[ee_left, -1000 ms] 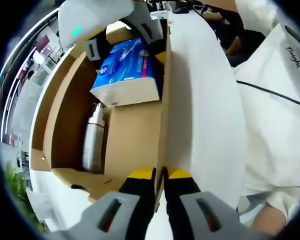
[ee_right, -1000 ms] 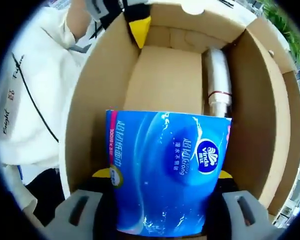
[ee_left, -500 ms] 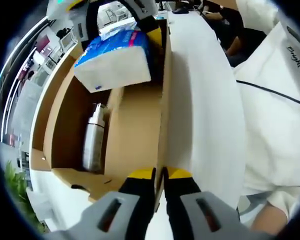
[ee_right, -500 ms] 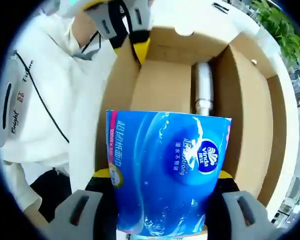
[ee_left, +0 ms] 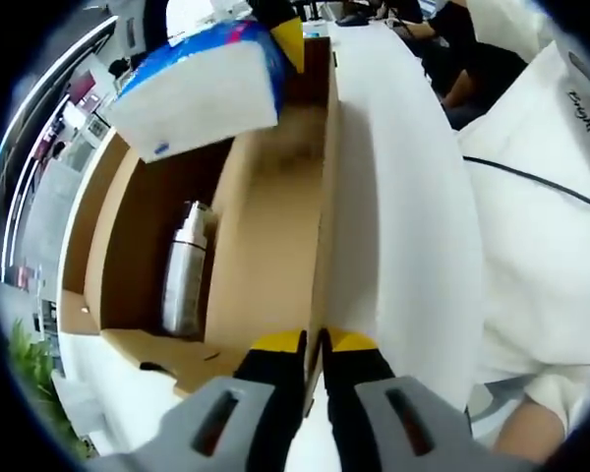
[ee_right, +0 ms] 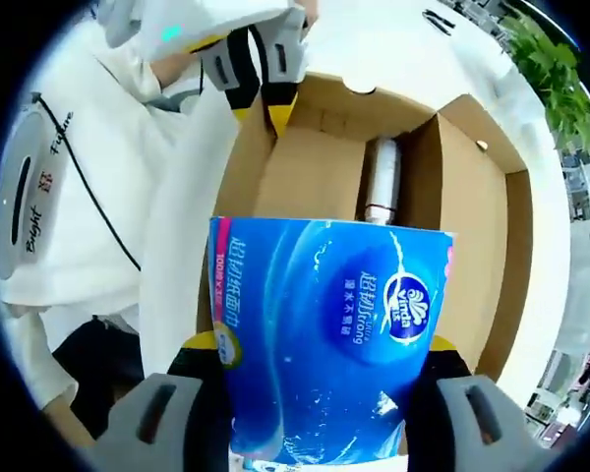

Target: Operate the shoe box by opening the lid, removing the specified soft item, and placing it in the target area until the item is outside and the box remains undamaged.

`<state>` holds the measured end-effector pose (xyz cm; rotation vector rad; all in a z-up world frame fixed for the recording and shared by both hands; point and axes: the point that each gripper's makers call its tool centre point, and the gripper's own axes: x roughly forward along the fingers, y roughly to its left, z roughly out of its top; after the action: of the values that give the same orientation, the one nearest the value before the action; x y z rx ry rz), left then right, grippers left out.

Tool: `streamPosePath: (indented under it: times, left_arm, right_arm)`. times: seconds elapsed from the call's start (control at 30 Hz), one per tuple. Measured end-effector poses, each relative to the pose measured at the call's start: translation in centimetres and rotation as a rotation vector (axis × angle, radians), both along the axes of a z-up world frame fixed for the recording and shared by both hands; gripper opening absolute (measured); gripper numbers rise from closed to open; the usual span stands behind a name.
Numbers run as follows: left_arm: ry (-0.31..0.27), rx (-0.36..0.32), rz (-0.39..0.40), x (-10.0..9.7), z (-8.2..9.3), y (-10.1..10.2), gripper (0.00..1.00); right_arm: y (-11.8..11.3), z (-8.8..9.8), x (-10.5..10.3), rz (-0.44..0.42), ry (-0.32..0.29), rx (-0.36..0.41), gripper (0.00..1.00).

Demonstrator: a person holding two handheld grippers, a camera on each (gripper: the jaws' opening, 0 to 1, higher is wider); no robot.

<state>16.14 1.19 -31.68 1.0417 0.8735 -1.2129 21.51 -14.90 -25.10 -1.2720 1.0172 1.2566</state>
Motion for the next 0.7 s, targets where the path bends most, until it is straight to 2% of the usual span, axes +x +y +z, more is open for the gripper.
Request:
streamPosePath:
  times: [0.23, 0.43, 0.7]
  left_arm:
    - [-0.006, -0.002, -0.002, 0.0, 0.0, 0.0, 0.06]
    - [-0.003, -0.005, -0.004, 0.0, 0.0, 0.0, 0.07]
    - [-0.001, -0.003, -0.004, -0.1, 0.0, -0.1, 0.06]
  right_arm:
    - [-0.6, 1.4, 0.8, 0.008, -0.041, -0.012, 0.69]
    - [0.2, 2.0, 0.2, 0.014, -0.033, 0.01, 0.69]
    - [-0.6, 2.6, 0.1, 0.017, -0.048, -0.01, 0.69]
